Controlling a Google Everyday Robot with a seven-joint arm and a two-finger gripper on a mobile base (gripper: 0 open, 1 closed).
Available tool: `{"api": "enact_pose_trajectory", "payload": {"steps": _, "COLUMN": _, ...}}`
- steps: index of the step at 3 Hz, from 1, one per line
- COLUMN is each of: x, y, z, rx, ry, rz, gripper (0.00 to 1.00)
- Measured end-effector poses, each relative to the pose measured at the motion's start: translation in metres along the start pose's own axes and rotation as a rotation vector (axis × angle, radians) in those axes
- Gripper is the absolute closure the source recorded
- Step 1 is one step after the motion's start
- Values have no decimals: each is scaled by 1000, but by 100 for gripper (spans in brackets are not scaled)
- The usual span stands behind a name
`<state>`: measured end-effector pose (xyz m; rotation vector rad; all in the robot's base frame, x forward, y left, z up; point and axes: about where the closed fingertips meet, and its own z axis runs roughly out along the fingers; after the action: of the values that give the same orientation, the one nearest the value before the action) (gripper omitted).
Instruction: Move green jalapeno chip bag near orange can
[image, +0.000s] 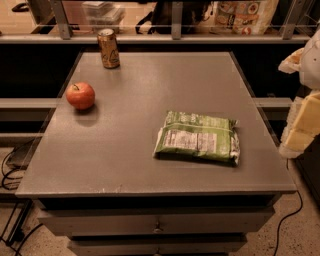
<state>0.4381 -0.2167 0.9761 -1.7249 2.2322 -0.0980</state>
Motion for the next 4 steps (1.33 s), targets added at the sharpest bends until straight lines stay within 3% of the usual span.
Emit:
{"api": "enact_pose_trajectory", "payload": {"steps": 2, "x": -6, "y": 0, "z": 3, "rx": -7, "ry": -35, "rz": -13, "gripper": 0}}
{"api": "enact_pose_trajectory", "payload": {"steps": 4, "x": -41, "y": 0, "z": 52, "rx": -71, "ry": -180, "rz": -44, "gripper": 0}}
